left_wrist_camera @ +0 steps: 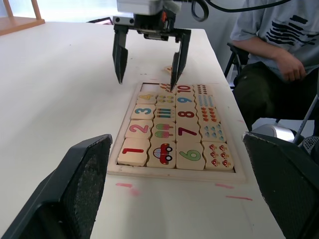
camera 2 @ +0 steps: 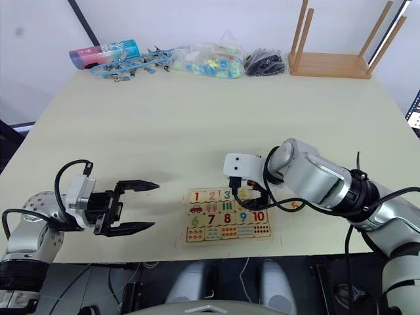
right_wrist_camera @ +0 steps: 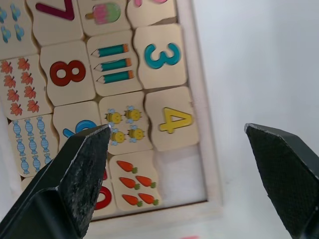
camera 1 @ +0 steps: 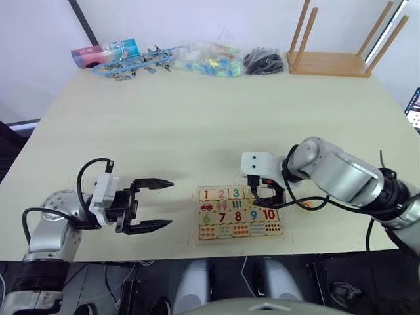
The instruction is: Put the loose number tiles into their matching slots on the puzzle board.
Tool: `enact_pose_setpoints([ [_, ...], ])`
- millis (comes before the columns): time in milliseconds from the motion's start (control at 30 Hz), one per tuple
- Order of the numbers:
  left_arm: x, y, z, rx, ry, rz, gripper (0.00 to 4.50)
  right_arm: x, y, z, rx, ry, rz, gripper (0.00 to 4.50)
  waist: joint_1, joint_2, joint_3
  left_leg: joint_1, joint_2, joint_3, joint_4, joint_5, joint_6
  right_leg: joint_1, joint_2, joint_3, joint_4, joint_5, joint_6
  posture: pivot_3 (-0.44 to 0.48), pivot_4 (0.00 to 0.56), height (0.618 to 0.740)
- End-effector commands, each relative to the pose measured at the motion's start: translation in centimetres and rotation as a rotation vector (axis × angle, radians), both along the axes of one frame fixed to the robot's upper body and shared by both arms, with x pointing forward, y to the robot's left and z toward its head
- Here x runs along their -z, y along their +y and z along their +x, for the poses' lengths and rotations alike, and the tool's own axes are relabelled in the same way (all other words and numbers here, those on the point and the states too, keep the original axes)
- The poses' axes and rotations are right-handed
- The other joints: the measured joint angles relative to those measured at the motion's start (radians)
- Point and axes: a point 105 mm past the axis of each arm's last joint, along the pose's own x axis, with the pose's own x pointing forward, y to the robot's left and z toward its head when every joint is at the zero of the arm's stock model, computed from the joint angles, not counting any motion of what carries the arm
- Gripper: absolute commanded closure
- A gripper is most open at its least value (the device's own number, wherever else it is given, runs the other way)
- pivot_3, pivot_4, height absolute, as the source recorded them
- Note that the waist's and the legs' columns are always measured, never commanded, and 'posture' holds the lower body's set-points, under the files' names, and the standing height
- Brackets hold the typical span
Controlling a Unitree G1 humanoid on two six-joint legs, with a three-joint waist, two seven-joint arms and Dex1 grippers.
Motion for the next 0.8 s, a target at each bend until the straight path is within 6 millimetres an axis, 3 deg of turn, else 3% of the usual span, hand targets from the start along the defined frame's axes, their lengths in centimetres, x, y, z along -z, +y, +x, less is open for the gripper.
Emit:
enact_pose_setpoints([
  [33, -0.7, 0.2, -0.2, 0.035, -0.031, 0.007, 0.0, -1.3, -0.4, 0.3, 0.0, -0.03, 0.085, 0.03, 0.0, 0.0, 0.0, 0.0, 0.0, 0.0, 0.0, 0.0, 0.0, 0.0, 0.0, 0.0, 0.0, 0.0, 0.0, 0.0, 0.15, 0.737],
  [167, -0.7, 0.1, -0.1, 0.037, -0.033, 0.005, 0.0, -1.4, -0.9, 0.3, -0.001, -0.031, 0.158, 0.03, 0.0, -0.001, 0.0, 0.0, 0.0, 0.0, 0.0, 0.0, 0.0, 0.0, 0.0, 0.0, 0.0, 0.0, 0.0, 0.0, 0.15, 0.737],
  [200, -0.7, 0.1, -0.1, 0.037, -0.034, 0.005, 0.0, -1.5, -1.1, 0.3, -0.002, -0.029, 0.189, 0.52, 0.0, -0.001, 0.0, 0.0, 0.0, 0.0, 0.0, 0.0, 0.0, 0.0, 0.0, 0.0, 0.0, 0.0, 0.0, 0.0, 0.15, 0.737],
  [233, -0.7, 0.1, -0.1, 0.037, -0.035, 0.005, 0.0, -1.5, -1.3, 0.2, -0.009, -0.029, 0.213, 0.71, 0.0, -0.001, 0.0, 0.0, 0.0, 0.0, 0.0, 0.0, 0.0, 0.0, 0.0, 0.0, 0.0, 0.0, 0.0, 0.0, 0.15, 0.737],
  [367, -0.8, 0.2, 0.0, 0.037, -0.038, 0.006, 0.0, -1.0, -1.7, -0.3, -0.03, -0.01, 0.316, 2.69, 0.0, -0.001, 0.0, 0.0, 0.0, 0.001, -0.001, 0.0, 0.0, 0.0, 0.0, 0.0, 0.0, 0.0, 0.0, 0.0, 0.15, 0.737],
  [533, -0.9, 0.0, 0.1, 0.042, -0.042, 0.001, 0.0, -0.9, -1.2, 0.0, -0.04, -0.053, 0.495, 4.47, 0.001, -0.002, 0.0, 0.0, 0.0, 0.001, 0.0, 0.0, 0.0, 0.0, 0.001, 0.001, 0.0, 0.0, 0.0, 0.0, 0.15, 0.737],
  [800, -1.3, -0.5, 0.4, 0.054, -0.049, 0.0, 0.0, 1.2, -1.3, -0.7, -0.089, -0.054, 0.595, 4.47, 0.003, -0.003, -0.001, 0.0, 0.0, 0.001, 0.0, 0.0, 0.0, 0.001, 0.001, 0.001, 0.0, 0.0, 0.0, 0.0, 0.15, 0.737],
])
